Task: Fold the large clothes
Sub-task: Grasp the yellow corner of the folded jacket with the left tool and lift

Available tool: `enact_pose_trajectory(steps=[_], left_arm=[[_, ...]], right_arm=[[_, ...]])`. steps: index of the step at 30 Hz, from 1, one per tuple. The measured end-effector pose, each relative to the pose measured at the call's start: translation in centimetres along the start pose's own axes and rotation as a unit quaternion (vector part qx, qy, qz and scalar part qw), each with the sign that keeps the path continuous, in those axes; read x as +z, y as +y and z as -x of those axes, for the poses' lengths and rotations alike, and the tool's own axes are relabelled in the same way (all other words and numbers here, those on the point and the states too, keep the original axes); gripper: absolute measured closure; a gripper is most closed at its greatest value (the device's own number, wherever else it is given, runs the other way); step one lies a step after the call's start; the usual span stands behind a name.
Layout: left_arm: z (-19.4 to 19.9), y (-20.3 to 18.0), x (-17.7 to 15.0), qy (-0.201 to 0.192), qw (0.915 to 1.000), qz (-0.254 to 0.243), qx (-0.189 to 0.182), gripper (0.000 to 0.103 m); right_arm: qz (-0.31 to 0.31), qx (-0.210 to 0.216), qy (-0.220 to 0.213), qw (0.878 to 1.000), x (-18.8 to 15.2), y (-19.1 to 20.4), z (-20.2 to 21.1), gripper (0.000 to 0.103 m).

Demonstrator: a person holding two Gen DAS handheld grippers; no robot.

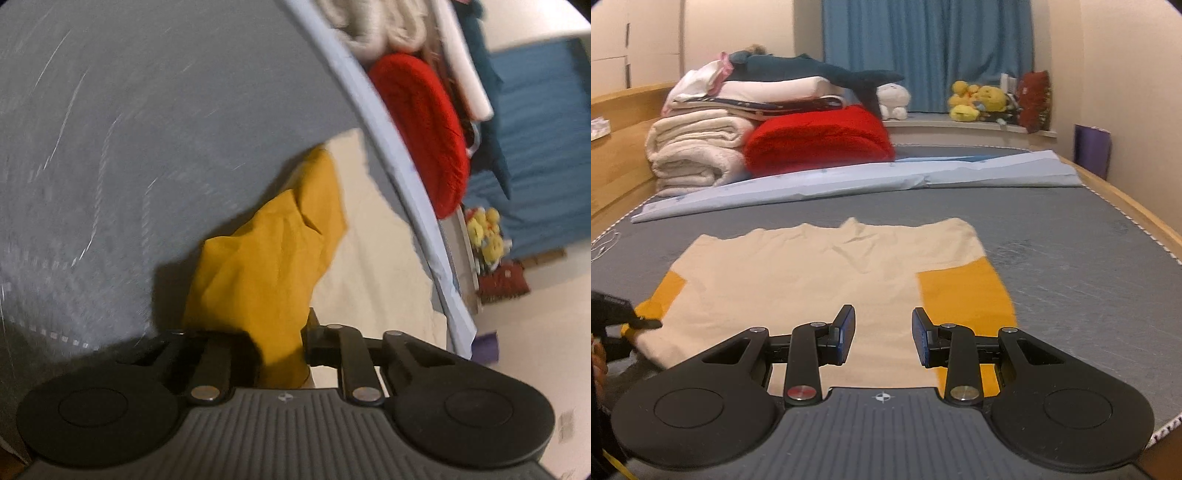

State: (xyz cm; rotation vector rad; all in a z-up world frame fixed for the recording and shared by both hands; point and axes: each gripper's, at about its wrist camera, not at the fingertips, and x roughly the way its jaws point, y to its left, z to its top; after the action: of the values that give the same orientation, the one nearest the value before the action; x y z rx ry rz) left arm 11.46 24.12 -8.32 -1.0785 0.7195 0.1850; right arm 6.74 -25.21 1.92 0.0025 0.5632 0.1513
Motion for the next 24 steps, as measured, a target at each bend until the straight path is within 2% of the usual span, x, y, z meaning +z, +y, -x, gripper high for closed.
enact_pose_trajectory(steps=[3, 6, 10, 13, 15, 18, 19, 20, 21, 22, 24], left_arm=[[2.0, -1.8, 0.7, -0.004, 0.9998, -0.009, -0.017, 0.088], [4.7, -4.3, 1.7, -0.013, 0.9978, -0.062, -0.021, 0.088], [8.4, -5.9, 3.9, -0.011, 0.9932, -0.113, 0.022, 0.088], [11.4, -6.2, 5.3, -0.008, 0.9829, -0.176, 0.055, 0.088], [12.8, -5.9, 6.1, -0.003, 0.9760, -0.208, 0.063, 0.088], [13.4, -4.5, 6.3, 0.002, 0.9660, -0.251, 0.062, 0.087], [13.2, -3.8, 6.2, 0.003, 0.9664, -0.249, 0.062, 0.087], [12.9, -3.0, 6.1, 0.010, 0.9723, -0.225, 0.063, 0.087], [12.7, -2.4, 6.2, 0.016, 0.9776, -0.202, 0.057, 0.087], [12.4, -2.2, 6.1, 0.018, 0.9794, -0.194, 0.053, 0.087], [12.3, -2.6, 5.5, 0.008, 0.9755, -0.211, 0.064, 0.087]], right_arm=[[0.007, 0.017, 0.002, 1.000, 0.2, 2.0, -0.7, 0.068], [0.014, 0.039, 0.008, 0.999, 0.5, 4.3, -1.6, 0.068], [0.027, 0.074, 0.023, 0.997, 0.6, 7.7, -2.9, 0.068], [0.034, 0.120, 0.047, 0.991, 0.4, 10.3, -3.9, 0.068], [0.041, 0.161, 0.076, 0.983, 0.0, 12.1, -4.7, 0.068], [0.065, 0.201, 0.098, 0.973, -0.7, 15.1, -5.6, 0.068], [0.074, 0.211, 0.110, 0.969, -1.0, 16.1, -6.2, 0.068], [0.083, 0.209, 0.128, 0.966, -1.5, 16.9, -6.9, 0.068], [0.095, 0.197, 0.157, 0.963, -2.2, 17.7, -8.1, 0.068], [0.106, 0.185, 0.182, 0.960, -3.1, 18.5, -9.3, 0.068], [0.118, 0.166, 0.226, 0.952, -4.5, 19.7, -11.7, 0.068]])
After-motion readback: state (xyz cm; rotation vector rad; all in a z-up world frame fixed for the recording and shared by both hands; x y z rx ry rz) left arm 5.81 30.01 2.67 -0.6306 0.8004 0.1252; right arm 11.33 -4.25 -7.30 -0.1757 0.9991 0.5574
